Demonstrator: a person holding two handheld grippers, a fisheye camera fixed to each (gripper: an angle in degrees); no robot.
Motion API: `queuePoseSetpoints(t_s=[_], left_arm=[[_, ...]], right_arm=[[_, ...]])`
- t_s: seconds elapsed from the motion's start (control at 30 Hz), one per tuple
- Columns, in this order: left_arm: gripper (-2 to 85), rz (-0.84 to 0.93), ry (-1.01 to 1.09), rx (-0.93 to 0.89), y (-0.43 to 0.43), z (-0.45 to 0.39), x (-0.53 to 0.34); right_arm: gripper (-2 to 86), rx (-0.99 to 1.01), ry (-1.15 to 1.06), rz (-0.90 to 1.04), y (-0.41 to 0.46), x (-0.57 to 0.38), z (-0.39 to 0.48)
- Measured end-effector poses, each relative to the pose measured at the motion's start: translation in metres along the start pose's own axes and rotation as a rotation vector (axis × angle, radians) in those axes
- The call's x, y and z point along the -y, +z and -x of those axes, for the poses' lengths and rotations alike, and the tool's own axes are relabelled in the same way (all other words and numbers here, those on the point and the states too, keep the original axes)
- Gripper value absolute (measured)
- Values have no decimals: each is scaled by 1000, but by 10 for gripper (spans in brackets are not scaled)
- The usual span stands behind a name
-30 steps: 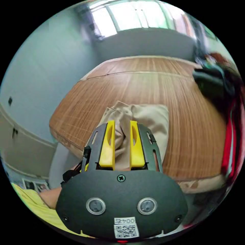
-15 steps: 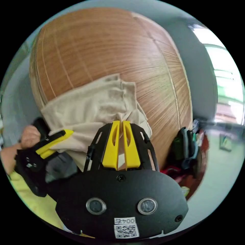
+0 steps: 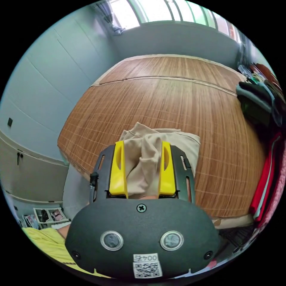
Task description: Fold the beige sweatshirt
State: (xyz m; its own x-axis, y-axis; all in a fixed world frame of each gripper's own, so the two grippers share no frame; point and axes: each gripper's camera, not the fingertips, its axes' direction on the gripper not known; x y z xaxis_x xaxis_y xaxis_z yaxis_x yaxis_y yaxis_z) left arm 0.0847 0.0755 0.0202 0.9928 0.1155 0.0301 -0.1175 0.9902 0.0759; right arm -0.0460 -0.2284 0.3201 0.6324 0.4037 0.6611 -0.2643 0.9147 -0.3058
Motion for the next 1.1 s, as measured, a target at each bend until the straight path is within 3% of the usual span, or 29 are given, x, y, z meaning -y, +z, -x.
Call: queuePoseSetpoints(t_s=[0.1,0.23,0.4,0.5,0.6,0.77,0.83,0.9,1.0,1.1], left_arm=[[20,1,8,7,7,4,-9],[20,3,5,7,18,14,-23],[22,4,10,10,33,29,-42],[22,2,5,4,43,42,-56],[22,-5,-18,-14,53,61,-71],[24,-41,-216,-84,74,128,-111],[26,-28,-296,-147,87,157,-127],[28,-4,-373,-247,105,189,-142],[34,23,-559,-484,143,249,-178],[37,27,-853,-872,202,305,-235]], right_arm=[[177,-34,-48,40,15,-3,10],[179,-181,-348,99,38,33,96],[175,-498,-606,449,138,69,155],[100,-660,-701,646,181,58,136],[65,-505,-570,492,136,62,105],[68,39,-94,102,56,73,12],[73,89,-46,93,70,75,0],[73,149,-53,161,91,78,-6],[80,306,-56,-10,59,67,-20],[104,239,-55,-13,33,49,-40]])
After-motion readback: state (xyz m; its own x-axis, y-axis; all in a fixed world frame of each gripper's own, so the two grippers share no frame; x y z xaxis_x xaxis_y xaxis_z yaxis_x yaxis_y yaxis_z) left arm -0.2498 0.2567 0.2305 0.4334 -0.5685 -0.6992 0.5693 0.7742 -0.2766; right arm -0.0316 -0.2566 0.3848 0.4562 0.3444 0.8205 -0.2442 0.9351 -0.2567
